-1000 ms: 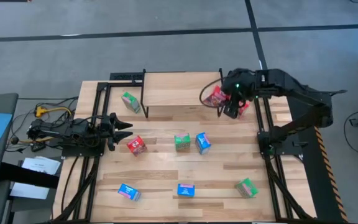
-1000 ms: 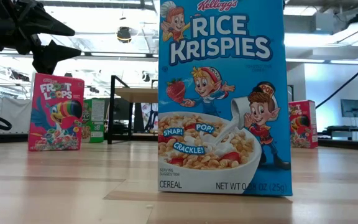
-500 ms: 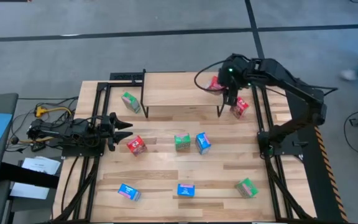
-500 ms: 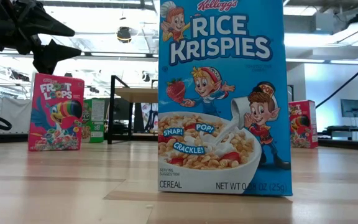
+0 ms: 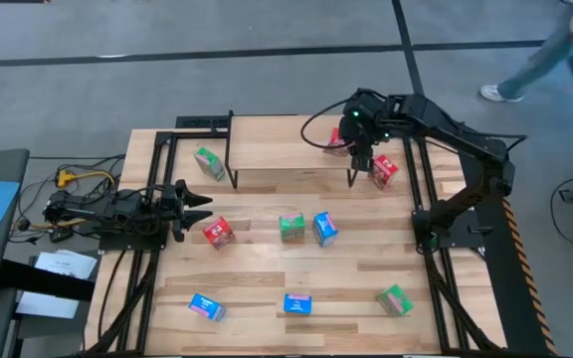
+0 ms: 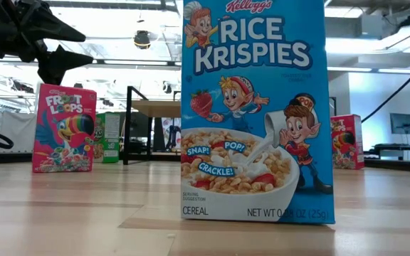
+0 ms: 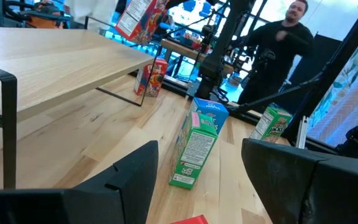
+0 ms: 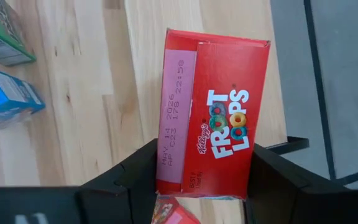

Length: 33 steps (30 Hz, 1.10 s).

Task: Stack cereal on shelf
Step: Put the bottom right red cereal box on the shelf

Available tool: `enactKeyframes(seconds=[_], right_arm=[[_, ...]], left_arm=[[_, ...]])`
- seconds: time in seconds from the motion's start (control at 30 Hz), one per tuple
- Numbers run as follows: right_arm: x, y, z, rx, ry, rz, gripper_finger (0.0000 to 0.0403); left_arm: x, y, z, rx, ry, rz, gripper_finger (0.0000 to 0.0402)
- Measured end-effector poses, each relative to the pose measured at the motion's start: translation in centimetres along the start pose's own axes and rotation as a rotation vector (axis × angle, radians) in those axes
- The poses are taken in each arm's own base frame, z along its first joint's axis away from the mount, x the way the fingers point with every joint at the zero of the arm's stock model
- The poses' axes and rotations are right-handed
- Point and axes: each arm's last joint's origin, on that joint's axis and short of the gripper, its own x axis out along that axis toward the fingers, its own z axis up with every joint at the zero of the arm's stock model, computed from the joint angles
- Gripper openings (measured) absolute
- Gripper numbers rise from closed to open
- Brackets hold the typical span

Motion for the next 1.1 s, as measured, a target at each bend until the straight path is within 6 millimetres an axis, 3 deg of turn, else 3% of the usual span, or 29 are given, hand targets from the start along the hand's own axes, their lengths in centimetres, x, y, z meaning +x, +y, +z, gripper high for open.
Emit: enactKeyframes(seconds=[1.1], right_arm=[[0.14, -0.57, -0.64, 0.059, 0.033, 0.031, 0.0228]], left_arm=[[0.0, 0.0, 0.0, -0.008, 0.0, -0.001, 0.0222]])
